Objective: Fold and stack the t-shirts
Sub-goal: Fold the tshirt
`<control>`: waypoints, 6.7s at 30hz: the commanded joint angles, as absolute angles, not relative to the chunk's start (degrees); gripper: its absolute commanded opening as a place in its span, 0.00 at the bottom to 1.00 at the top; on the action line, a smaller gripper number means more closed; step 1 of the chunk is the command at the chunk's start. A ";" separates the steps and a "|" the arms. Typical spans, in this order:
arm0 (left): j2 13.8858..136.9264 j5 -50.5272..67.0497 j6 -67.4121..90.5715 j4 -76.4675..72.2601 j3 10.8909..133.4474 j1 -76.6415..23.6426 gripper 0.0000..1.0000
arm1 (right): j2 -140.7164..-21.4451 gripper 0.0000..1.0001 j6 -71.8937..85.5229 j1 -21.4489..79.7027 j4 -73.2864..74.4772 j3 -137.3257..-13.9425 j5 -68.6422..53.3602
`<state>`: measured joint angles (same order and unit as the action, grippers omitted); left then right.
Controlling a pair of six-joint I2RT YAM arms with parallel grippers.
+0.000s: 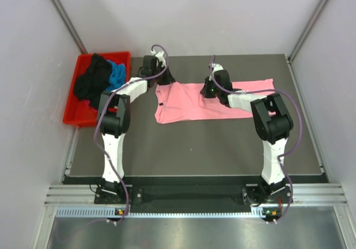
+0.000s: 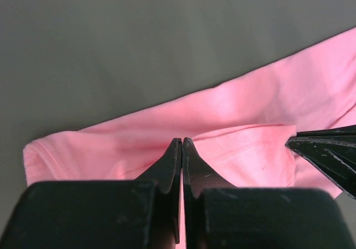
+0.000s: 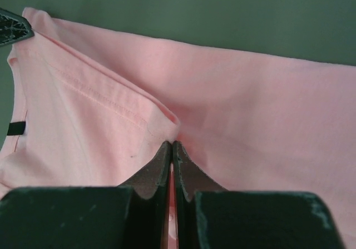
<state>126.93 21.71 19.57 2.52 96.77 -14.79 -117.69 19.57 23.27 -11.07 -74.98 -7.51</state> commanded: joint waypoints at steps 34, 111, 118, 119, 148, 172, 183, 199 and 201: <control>120.33 -3.91 16.87 18.15 105.20 -15.38 0.45 | -107.86 0.26 27.24 21.89 7.89 -77.00 11.07; 91.14 -13.01 37.00 23.29 57.13 -20.04 0.40 | -107.14 0.11 22.41 -19.51 25.93 -69.17 15.91; 90.97 -3.53 38.49 17.50 53.62 -19.60 0.47 | -106.79 0.10 22.15 -19.60 25.40 -69.35 15.03; 90.71 -1.25 39.45 16.45 52.48 -19.34 0.48 | -106.79 0.10 22.15 -19.60 25.40 -69.43 14.86; 99.67 -13.45 39.82 22.15 58.80 -18.19 0.00 | -112.93 0.24 20.05 -13.45 27.60 -88.42 3.77; 99.40 -12.57 38.67 21.53 58.97 -18.11 0.00 | -120.06 0.04 14.15 -14.15 25.75 -88.95 12.57; 100.19 -16.26 38.06 22.58 61.16 -17.58 0.00 | -116.99 0.00 20.30 -14.85 26.11 -80.88 15.56; 96.95 -23.37 34.98 32.50 71.53 -16.52 0.31 | -104.52 0.30 24.87 -15.56 29.09 -74.18 17.40; 95.72 -24.43 34.11 34.01 73.90 -16.52 0.32 | -102.67 0.33 25.05 -15.47 29.79 -74.00 15.92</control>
